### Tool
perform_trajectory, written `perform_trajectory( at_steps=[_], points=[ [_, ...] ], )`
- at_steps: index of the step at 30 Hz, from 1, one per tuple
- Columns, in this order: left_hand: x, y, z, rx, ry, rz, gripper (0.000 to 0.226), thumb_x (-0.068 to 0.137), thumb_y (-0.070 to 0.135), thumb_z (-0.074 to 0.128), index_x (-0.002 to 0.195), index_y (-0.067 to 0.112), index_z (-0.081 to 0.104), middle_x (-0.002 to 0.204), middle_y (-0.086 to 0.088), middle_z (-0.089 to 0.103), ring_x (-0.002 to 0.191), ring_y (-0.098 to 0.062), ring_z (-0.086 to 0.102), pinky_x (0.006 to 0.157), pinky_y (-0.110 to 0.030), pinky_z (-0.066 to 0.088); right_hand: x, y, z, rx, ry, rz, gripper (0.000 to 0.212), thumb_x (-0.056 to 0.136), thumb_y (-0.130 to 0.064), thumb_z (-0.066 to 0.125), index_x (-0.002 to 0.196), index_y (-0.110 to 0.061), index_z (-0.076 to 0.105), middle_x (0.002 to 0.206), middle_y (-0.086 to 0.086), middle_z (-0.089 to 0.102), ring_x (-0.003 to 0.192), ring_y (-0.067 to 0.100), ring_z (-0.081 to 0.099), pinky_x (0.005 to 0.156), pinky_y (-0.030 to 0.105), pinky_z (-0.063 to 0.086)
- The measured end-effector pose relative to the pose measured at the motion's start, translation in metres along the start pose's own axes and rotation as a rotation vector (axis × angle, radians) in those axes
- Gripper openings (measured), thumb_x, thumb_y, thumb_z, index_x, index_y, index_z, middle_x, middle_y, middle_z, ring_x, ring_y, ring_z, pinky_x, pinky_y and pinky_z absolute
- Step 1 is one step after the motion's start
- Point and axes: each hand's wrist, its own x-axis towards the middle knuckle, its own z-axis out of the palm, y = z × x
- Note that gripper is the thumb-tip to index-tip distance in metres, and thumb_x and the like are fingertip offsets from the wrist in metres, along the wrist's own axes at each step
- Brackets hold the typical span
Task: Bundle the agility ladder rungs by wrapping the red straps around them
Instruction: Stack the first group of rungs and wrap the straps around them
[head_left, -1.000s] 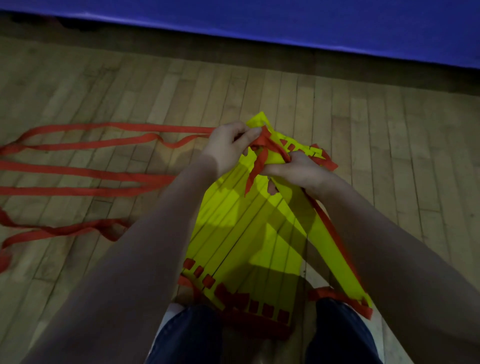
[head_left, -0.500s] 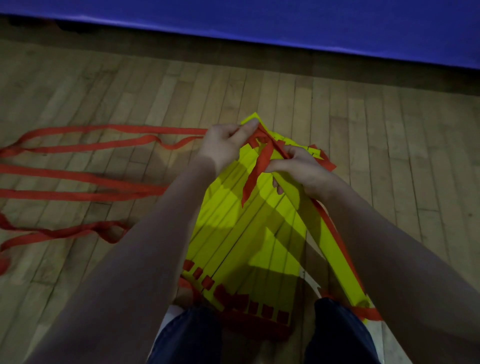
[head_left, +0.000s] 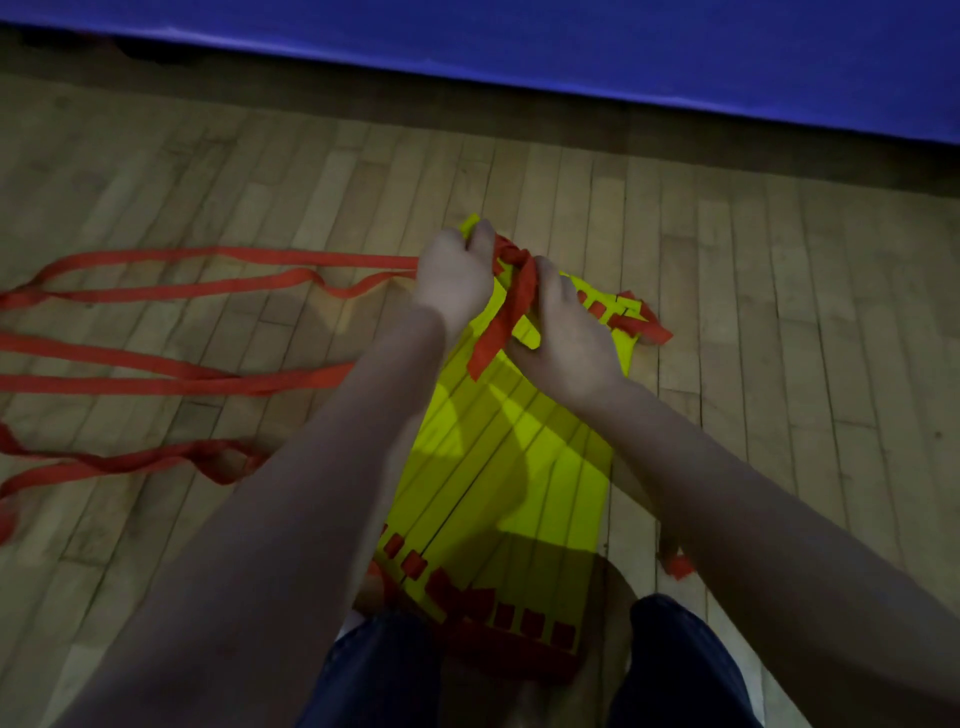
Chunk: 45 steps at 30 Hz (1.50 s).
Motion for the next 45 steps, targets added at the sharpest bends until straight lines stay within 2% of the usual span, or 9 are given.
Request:
perform_trajectory(
  at_steps=[8,12,16,21,25,27,35,39,45],
  points=[
    [-0.002,0.006,-0.003,-0.270,-0.147,0.033,0.043,0.094,0.035,0.058,0.059,0.015,0.044,0.043,0.003,0.043,0.035,-0.008,0.036,0.040,-0.018,0.030,0.009,-0.006,-0.006,-0.249,0.106,0.082,0.052,0.096,-0.020,0.041,0.146,-0.015,0.033,0.122,0.018,0.059,0.112,0.041,0.056,0.087,0.044,0.043],
    [-0.003,0.002,-0.012,-0.387,-0.352,0.117,0.042,0.093,0.035,0.058,0.083,-0.005,0.062,0.049,0.004,0.052,0.044,-0.006,0.043,0.053,-0.021,0.037,0.013,-0.004,-0.022,-0.065,0.134,0.080,0.037,0.095,-0.020,0.043,0.132,-0.016,0.048,0.112,0.019,0.064,0.104,0.042,0.059,0.078,0.044,0.045],
    [0.004,-0.007,-0.023,-0.514,-0.498,0.089,0.019,0.097,0.017,0.052,0.087,0.005,0.063,0.071,-0.003,0.066,0.065,-0.012,0.061,0.074,-0.031,0.047,0.019,0.001,-0.033,0.254,0.039,0.112,0.033,0.088,-0.018,0.050,0.120,-0.018,0.060,0.113,0.015,0.067,0.107,0.036,0.061,0.086,0.046,0.049],
    [0.006,-0.011,-0.030,-0.506,-0.395,0.063,0.004,0.089,0.014,0.063,0.091,0.011,0.062,0.066,0.006,0.069,0.059,-0.005,0.061,0.060,-0.017,0.049,0.027,0.001,-0.039,0.621,-0.061,0.243,0.023,0.082,0.003,0.054,0.092,-0.018,0.055,0.082,0.011,0.062,0.062,0.023,0.059,0.060,0.036,0.050],
    [-0.004,-0.002,-0.030,-0.483,-0.331,0.085,0.010,0.086,0.021,0.068,0.086,0.013,0.061,0.058,0.008,0.068,0.055,-0.001,0.062,0.054,-0.014,0.048,0.029,-0.004,-0.038,0.889,-0.078,0.339,0.025,0.080,0.008,0.054,0.070,-0.014,0.063,0.065,0.016,0.060,0.064,0.039,0.062,0.064,0.055,0.053],
    [-0.014,0.007,-0.028,-0.443,-0.299,0.103,0.019,0.092,0.020,0.061,0.076,0.012,0.056,0.040,0.011,0.056,0.037,0.003,0.051,0.040,-0.009,0.038,0.028,-0.004,-0.042,1.008,-0.088,0.370,0.029,0.083,0.010,0.050,0.070,-0.011,0.066,0.058,0.014,0.062,0.056,0.034,0.062,0.060,0.048,0.054],
    [-0.024,0.019,-0.025,-0.428,-0.277,0.176,0.035,0.092,0.017,0.062,0.061,0.011,0.047,0.034,0.012,0.044,0.033,0.003,0.040,0.038,-0.009,0.030,0.027,0.002,-0.050,0.909,-0.197,0.459,0.020,0.085,-0.015,0.048,0.075,-0.005,0.062,0.086,0.021,0.065,0.069,0.031,0.062,0.066,0.036,0.049],
    [-0.018,0.018,-0.026,-0.308,-0.264,0.267,0.041,0.090,0.024,0.064,0.056,0.015,0.045,0.037,0.016,0.041,0.037,0.004,0.036,0.040,-0.010,0.028,0.035,0.007,-0.053,0.864,-0.082,0.493,0.029,0.099,-0.016,0.038,0.071,-0.023,0.042,0.076,-0.005,0.044,0.065,0.007,0.041,0.062,0.024,0.037],
    [-0.014,0.012,-0.020,-0.335,-0.323,0.268,0.027,0.084,0.037,0.069,0.071,0.017,0.056,0.045,0.015,0.049,0.043,0.003,0.038,0.045,-0.015,0.031,0.030,0.004,-0.056,1.099,-0.097,0.559,0.034,0.092,-0.011,0.042,0.060,-0.008,0.051,0.047,0.007,0.047,0.040,0.018,0.047,0.041,0.021,0.039]
  ],
)
